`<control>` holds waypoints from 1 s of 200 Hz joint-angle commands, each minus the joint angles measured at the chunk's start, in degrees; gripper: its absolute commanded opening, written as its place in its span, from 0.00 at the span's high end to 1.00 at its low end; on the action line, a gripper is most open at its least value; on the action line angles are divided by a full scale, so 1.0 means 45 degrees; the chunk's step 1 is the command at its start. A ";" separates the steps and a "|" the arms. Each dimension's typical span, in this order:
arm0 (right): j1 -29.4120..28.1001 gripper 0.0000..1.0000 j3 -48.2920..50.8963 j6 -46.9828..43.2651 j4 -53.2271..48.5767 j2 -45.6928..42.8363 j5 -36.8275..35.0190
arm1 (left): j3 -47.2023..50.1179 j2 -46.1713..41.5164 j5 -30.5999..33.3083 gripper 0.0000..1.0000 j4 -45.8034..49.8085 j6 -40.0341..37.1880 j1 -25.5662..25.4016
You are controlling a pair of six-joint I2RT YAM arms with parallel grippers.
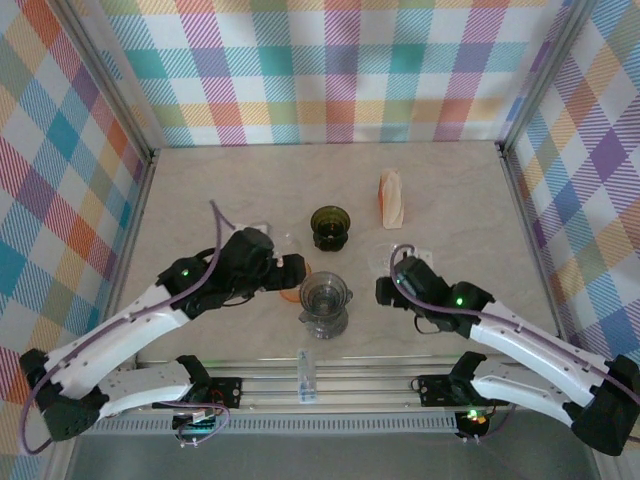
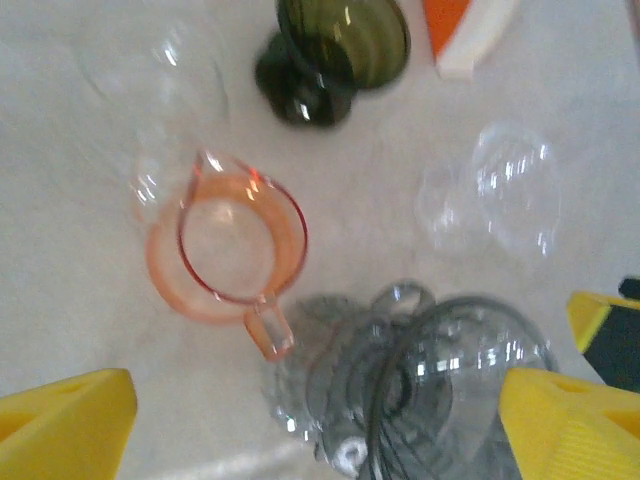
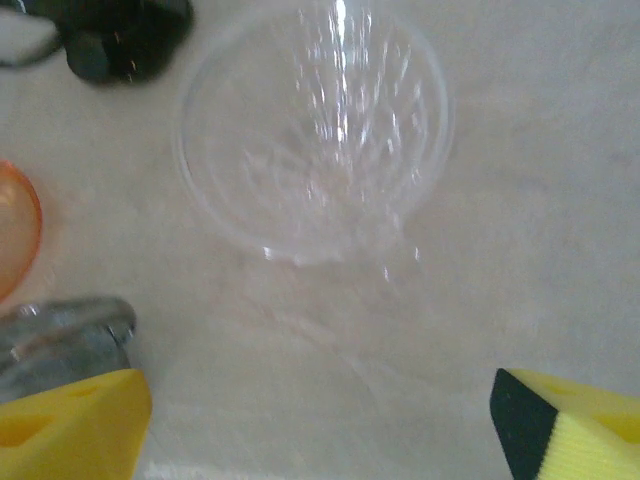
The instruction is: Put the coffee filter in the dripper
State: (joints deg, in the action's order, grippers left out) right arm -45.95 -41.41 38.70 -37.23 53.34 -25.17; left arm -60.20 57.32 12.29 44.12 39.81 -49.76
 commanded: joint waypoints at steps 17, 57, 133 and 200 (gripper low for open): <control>0.3114 0.22 -0.2211 -0.2308 0.1737 0.1743 0.1960 | 0.2565 -0.2396 0.2393 0.00 -0.2429 0.0038 -0.0127; 0.4966 0.39 -0.5467 -0.3449 0.1695 0.5470 0.2468 | 0.2674 -0.2911 0.3263 0.00 -0.1018 -0.0142 -0.0021; 0.5526 0.59 -0.9646 -0.3637 0.1708 1.0842 0.2406 | 0.3686 -0.3470 0.2410 0.13 -0.1932 -0.0912 0.0078; 0.5525 0.62 -1.1306 -0.2665 0.1501 1.2411 0.1784 | 0.4081 -0.3338 0.2307 0.20 -0.2058 -0.0851 0.0194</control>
State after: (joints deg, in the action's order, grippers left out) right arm -21.06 -89.93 24.05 -29.78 107.98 -15.51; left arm -43.11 42.65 23.11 36.42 36.67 -49.50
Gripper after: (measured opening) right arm 0.382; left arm 0.853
